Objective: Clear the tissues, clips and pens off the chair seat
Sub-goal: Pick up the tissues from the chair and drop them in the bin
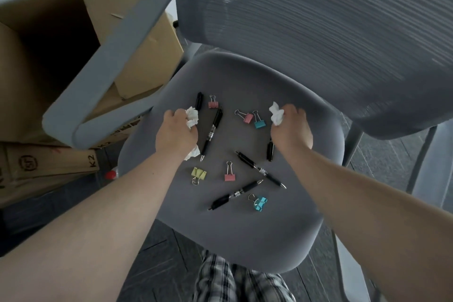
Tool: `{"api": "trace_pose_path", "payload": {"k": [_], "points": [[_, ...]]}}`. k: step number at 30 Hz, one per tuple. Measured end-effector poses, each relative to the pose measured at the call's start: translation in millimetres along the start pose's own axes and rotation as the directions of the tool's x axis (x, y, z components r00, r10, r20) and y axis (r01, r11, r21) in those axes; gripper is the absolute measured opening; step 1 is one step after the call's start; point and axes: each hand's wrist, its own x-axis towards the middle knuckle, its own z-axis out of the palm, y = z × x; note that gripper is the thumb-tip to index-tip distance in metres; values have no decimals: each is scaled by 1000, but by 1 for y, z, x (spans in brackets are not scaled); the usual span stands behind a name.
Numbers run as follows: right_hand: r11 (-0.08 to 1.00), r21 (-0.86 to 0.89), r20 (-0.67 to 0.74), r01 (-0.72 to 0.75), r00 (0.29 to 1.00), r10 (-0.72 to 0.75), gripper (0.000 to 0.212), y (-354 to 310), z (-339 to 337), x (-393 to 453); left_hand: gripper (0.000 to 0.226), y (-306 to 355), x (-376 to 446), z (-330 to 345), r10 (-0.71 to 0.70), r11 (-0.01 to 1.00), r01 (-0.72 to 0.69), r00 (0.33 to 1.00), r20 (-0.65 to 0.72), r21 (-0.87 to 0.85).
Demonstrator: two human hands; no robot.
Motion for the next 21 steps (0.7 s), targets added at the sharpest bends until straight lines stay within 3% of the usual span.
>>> {"api": "trace_pose_path", "payload": {"k": [10, 16, 21], "points": [[954, -39, 125, 296, 949, -289, 13, -53, -11, -42, 27, -4, -55, -34, 19, 999, -20, 999, 29, 37], [867, -120, 268, 483, 857, -440, 20, -59, -5, -84, 21, -41, -122, -37, -139, 989, 140, 990, -17, 48], [778, -199, 370, 595, 781, -503, 18, -47, 1, -123, 21, -64, -188, -26, -285, 958, 283, 957, -50, -40]]}}
